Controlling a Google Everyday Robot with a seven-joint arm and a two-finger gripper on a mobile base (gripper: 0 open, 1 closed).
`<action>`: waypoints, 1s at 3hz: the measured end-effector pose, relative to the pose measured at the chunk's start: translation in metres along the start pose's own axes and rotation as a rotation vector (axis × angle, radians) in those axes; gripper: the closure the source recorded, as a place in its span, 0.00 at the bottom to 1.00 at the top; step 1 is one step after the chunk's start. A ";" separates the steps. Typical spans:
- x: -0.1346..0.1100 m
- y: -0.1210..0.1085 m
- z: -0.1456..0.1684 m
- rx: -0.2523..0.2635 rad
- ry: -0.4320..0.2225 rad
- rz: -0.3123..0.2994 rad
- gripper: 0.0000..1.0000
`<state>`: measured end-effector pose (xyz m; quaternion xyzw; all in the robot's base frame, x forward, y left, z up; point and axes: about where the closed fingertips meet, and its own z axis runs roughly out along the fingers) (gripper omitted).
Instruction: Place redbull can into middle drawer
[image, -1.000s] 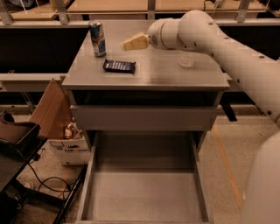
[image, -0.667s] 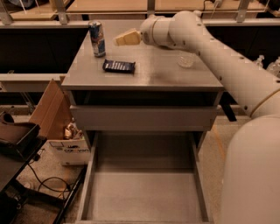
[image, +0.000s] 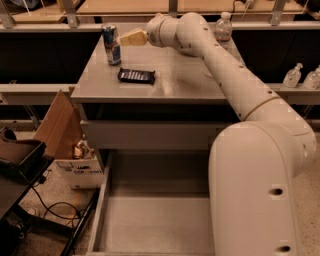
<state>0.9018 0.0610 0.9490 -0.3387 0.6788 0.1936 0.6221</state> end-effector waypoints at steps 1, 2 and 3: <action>0.000 0.004 0.025 -0.005 0.002 0.030 0.00; 0.005 0.023 0.051 -0.043 0.016 0.088 0.00; 0.002 0.045 0.066 -0.113 -0.002 0.118 0.00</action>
Offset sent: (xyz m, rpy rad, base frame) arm 0.0299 0.0655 -0.0186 0.0687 0.1200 0.0255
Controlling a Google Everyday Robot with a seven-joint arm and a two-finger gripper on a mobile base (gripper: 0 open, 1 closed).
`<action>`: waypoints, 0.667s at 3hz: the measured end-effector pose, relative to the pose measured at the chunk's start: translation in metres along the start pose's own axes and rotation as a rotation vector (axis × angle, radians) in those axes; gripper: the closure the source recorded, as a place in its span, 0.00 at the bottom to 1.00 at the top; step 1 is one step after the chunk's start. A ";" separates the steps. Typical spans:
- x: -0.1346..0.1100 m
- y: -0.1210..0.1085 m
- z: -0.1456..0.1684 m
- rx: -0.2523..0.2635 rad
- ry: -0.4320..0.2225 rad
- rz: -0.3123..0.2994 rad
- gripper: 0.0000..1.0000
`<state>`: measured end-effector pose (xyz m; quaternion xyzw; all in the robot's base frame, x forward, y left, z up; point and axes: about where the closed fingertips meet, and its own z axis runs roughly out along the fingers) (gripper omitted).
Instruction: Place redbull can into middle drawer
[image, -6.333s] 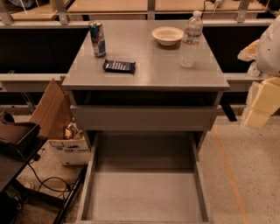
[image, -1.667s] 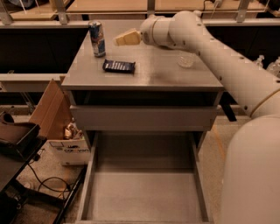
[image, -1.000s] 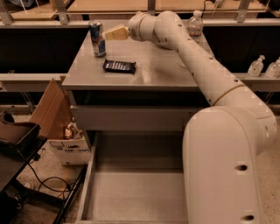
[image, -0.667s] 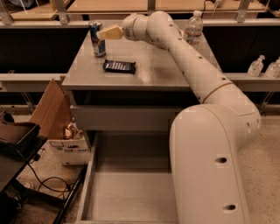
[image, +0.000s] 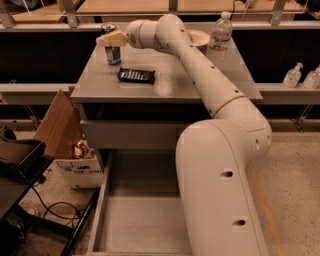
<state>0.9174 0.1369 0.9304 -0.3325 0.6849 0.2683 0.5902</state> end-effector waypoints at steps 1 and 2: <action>-0.010 0.032 0.020 -0.118 -0.038 0.005 0.03; -0.015 0.043 0.026 -0.159 -0.054 -0.001 0.26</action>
Offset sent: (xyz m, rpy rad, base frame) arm -0.0092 0.0554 0.0204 0.0696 -0.0285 0.2018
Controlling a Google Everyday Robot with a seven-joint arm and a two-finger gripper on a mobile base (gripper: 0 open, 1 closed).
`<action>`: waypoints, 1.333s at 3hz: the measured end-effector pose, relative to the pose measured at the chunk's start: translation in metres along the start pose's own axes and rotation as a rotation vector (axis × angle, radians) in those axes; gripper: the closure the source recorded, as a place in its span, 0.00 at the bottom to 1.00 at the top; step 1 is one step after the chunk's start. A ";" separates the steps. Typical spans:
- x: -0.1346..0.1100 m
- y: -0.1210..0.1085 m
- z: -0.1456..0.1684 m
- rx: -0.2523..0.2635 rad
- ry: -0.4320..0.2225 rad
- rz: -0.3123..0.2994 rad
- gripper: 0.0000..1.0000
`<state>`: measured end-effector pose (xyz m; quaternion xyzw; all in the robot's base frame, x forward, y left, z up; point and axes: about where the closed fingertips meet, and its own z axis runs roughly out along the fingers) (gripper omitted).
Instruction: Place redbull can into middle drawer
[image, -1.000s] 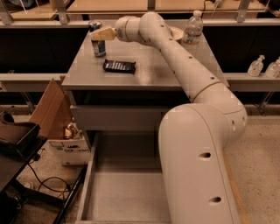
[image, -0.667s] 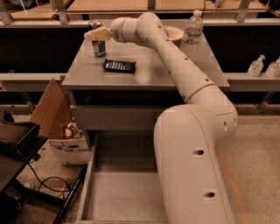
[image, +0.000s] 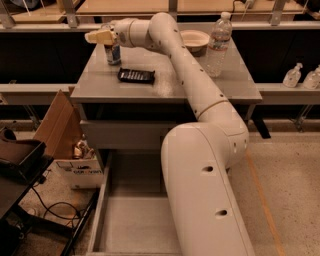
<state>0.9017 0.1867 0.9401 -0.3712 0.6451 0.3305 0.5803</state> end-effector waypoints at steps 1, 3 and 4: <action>0.000 0.002 0.002 -0.003 0.001 0.001 0.49; 0.003 0.007 0.009 -0.013 0.004 0.003 1.00; -0.035 0.021 -0.005 -0.030 -0.021 -0.052 1.00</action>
Offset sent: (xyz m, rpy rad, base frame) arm -0.0002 0.0021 -0.0003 0.0002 0.0006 0.0024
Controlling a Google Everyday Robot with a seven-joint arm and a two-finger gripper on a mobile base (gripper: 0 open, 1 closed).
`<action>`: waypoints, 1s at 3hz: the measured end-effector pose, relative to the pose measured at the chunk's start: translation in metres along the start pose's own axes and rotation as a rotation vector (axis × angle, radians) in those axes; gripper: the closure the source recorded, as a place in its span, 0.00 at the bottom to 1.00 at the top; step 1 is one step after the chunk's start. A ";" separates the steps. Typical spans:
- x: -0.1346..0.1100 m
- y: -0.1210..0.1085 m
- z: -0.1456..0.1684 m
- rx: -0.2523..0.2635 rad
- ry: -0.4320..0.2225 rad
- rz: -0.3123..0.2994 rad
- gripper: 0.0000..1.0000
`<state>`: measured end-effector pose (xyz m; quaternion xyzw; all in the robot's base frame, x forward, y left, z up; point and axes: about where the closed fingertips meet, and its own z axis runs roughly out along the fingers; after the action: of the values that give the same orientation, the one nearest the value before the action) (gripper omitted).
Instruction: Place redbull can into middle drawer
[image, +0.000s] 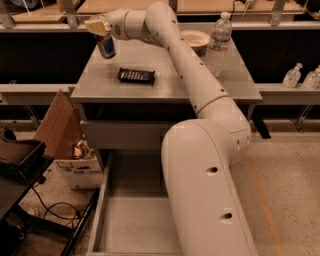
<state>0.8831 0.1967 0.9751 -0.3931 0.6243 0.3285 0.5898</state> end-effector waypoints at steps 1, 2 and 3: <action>-0.054 0.020 -0.027 0.001 -0.054 -0.065 1.00; -0.120 0.036 -0.086 0.072 -0.129 -0.100 1.00; -0.194 0.071 -0.175 0.184 -0.276 -0.093 1.00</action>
Offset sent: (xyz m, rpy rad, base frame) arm -0.1972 -0.0377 0.0550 -0.0456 -0.0599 -0.0687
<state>0.7360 0.0974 1.1794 -0.3170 0.5459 0.2934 0.7179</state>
